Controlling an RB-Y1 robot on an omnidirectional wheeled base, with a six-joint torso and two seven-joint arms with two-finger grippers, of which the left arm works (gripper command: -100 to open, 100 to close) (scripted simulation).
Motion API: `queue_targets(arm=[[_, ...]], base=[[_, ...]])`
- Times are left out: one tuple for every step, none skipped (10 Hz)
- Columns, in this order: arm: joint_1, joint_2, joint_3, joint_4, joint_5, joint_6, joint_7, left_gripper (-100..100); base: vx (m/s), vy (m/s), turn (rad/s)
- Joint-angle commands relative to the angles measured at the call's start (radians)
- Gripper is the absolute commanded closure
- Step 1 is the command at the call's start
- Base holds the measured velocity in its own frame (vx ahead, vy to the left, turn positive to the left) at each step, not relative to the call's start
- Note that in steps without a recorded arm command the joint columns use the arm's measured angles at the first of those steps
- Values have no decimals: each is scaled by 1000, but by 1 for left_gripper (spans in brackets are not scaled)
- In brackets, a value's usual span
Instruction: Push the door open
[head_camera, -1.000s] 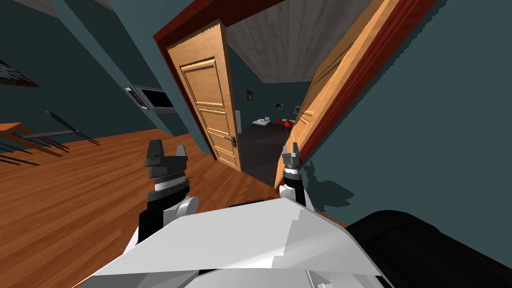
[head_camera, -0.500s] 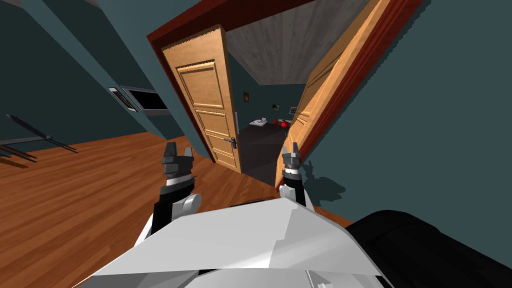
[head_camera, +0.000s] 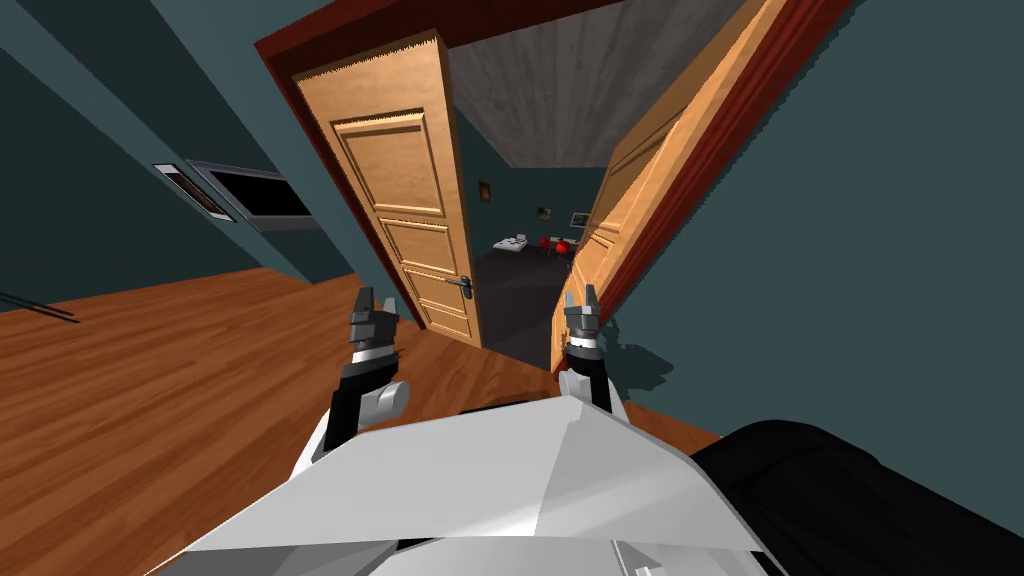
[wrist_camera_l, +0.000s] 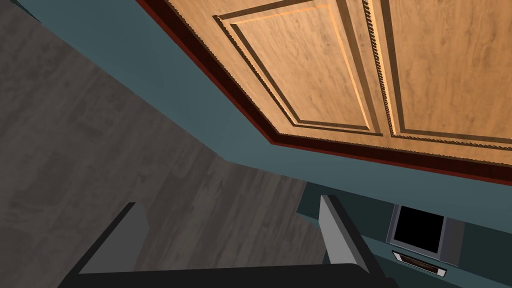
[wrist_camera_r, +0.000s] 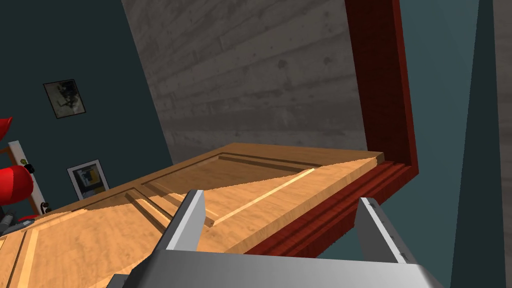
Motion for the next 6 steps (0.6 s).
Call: queue_targets(arm=[[-26,9,8,40,2,8,3,-100],[-41,12,11,68,2,12,3,-100],[-58,15,15,96,2,16,3,-100],[-74,18,18,124,2,20,3,-100],[-90,21,21,153,2,23,3,-100],[-107,23,24,182,2,27,3,-100]], base=[[34,95,-130],[45,107,-143],[40,112,-144],[43,108,-132],[36,109,-133],[39,104,-141]])
